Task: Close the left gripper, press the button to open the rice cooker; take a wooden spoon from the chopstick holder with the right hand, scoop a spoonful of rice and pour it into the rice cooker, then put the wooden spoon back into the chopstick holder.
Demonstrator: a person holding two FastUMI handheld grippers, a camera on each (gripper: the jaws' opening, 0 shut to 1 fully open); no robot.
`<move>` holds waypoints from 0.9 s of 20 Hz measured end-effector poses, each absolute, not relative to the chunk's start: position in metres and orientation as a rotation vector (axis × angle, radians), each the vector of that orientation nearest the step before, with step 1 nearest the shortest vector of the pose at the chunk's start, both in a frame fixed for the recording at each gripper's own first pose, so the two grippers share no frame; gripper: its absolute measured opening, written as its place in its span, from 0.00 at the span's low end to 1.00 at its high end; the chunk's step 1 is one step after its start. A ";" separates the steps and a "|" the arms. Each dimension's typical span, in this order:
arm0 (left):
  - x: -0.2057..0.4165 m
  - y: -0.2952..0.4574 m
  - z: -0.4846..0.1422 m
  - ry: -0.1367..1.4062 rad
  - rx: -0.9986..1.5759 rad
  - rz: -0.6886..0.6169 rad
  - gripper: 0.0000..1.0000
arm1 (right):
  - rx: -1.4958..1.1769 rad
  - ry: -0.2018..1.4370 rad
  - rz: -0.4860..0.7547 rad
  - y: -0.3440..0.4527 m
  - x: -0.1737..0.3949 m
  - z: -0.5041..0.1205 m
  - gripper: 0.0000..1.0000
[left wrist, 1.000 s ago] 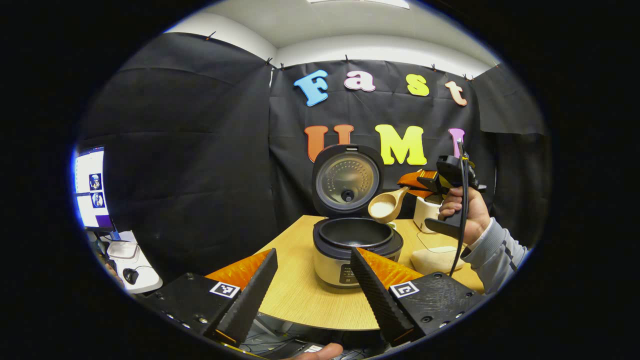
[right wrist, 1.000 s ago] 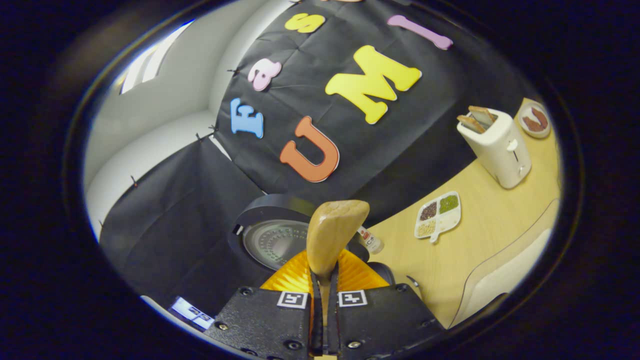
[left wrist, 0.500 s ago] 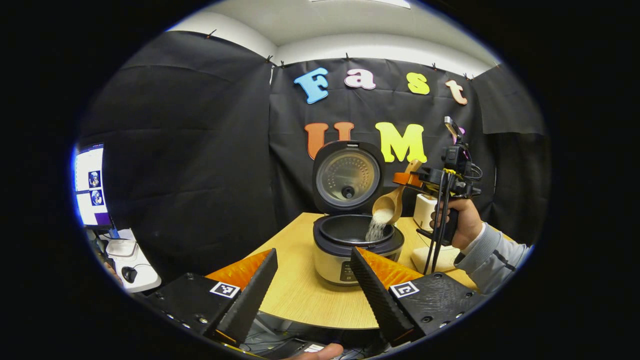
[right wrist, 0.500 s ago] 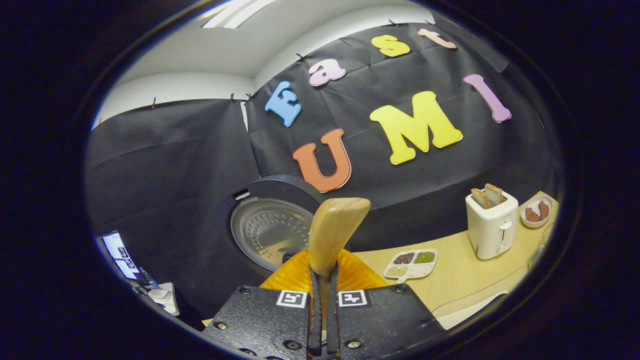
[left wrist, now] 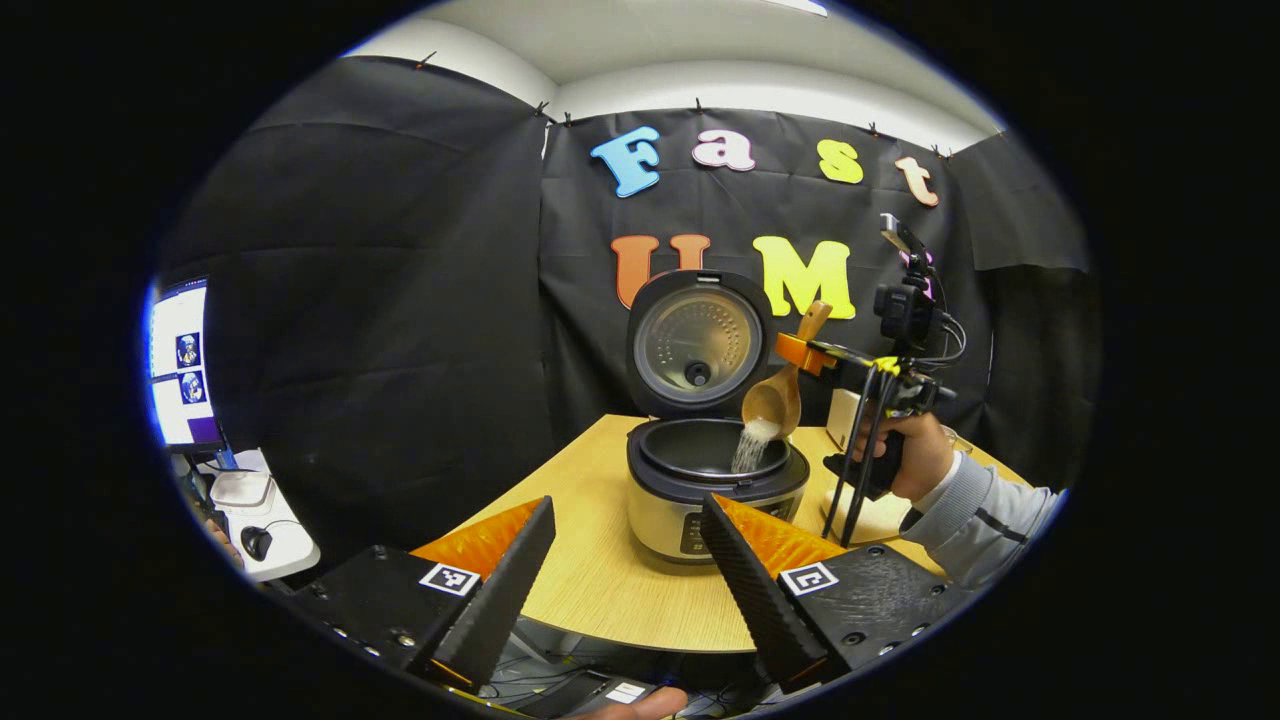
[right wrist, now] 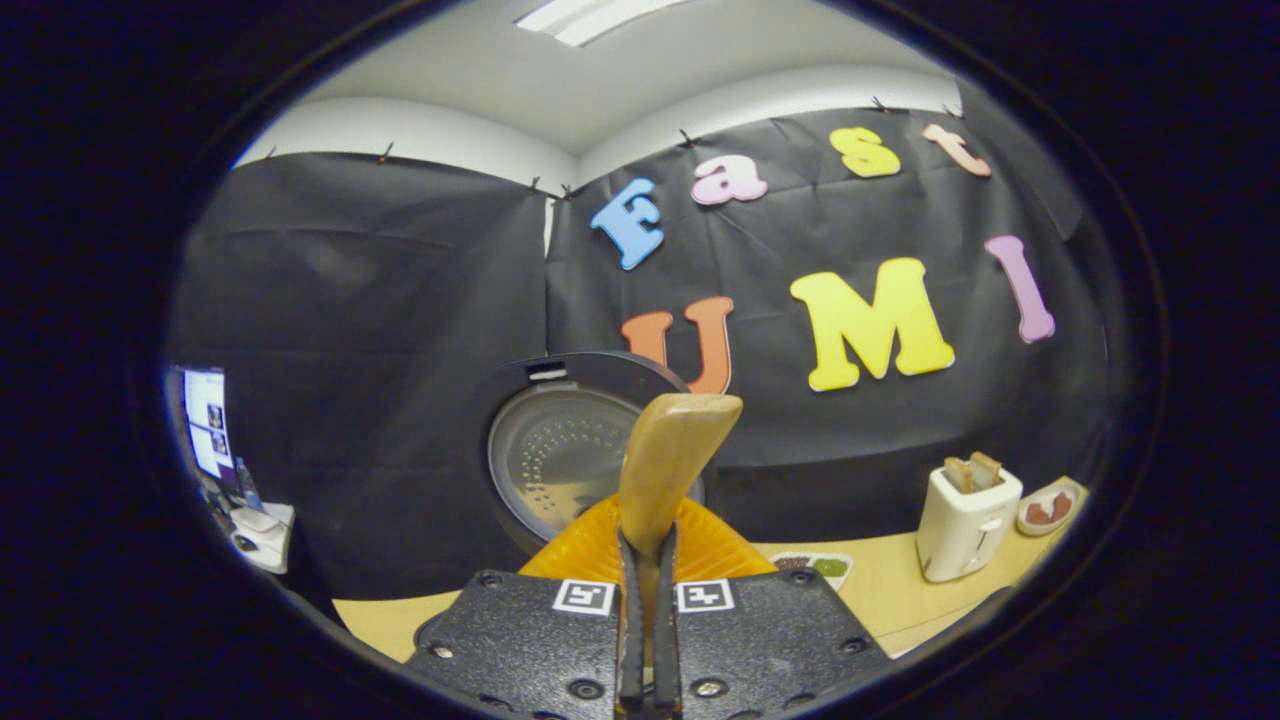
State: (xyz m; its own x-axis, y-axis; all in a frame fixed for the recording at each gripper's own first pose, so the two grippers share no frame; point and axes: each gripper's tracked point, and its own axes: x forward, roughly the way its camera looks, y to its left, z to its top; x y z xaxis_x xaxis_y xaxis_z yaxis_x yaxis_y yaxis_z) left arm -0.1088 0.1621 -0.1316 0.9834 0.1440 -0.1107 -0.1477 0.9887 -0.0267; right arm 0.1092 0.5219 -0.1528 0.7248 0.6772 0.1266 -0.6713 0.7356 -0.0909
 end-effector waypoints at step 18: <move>-0.114 0.141 -0.120 0.109 0.016 0.167 0.94 | -0.438 -0.232 0.685 0.531 0.116 -0.144 0.09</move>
State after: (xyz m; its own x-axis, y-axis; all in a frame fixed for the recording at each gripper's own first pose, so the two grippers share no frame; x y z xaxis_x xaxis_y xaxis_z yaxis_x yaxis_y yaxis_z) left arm -0.1139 0.1407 -0.1195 0.9802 0.1671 -0.1065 -0.1654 0.9859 0.0250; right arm 0.1165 0.5312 -0.1436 0.7536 0.6543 0.0637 -0.5586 0.6884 -0.4627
